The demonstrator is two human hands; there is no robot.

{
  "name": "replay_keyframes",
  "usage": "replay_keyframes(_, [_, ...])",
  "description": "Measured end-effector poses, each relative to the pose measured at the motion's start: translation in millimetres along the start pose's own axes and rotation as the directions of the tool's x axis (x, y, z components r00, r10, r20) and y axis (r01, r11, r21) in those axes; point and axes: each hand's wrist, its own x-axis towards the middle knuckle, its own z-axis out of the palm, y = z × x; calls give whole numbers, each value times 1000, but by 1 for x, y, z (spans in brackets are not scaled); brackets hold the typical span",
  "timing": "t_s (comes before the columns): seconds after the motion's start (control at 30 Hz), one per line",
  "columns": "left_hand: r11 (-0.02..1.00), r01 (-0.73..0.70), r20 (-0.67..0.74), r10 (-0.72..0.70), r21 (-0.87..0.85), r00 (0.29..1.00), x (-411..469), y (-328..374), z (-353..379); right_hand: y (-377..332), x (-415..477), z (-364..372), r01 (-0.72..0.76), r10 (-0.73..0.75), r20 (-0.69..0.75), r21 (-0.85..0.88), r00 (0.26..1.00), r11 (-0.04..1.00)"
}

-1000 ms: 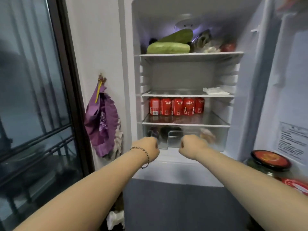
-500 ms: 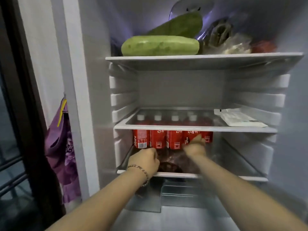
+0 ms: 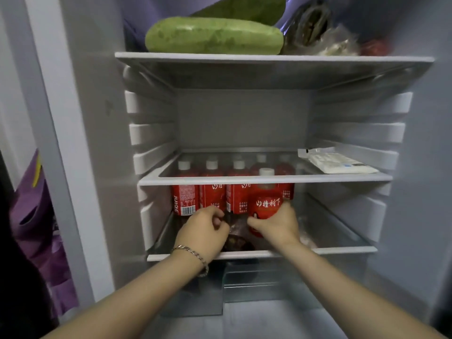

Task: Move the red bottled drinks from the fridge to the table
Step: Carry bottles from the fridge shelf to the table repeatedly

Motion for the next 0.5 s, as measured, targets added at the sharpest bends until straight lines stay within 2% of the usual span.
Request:
replay_keyframes(0.1, [991,-117,-67,112,-73,991,-11,12,-3,-3,-34,-3,34,-34,13,18,999,999])
replay_keyframes(0.2, [972,-228,-123,220,-52,968,-20,25,-12,-9,-49,0,23,-23,-7,12,1000,1000])
replay_keyframes(0.3, [969,-245,-145,237,-37,961,-18,31,-15,-14,-53,2,0,-1,-27,-22,1000,1000])
replay_keyframes(0.5, [968,-248,-78,245,-27,966,-9,35,-9,-14,-59,3,31,-31,7,-79,999,996])
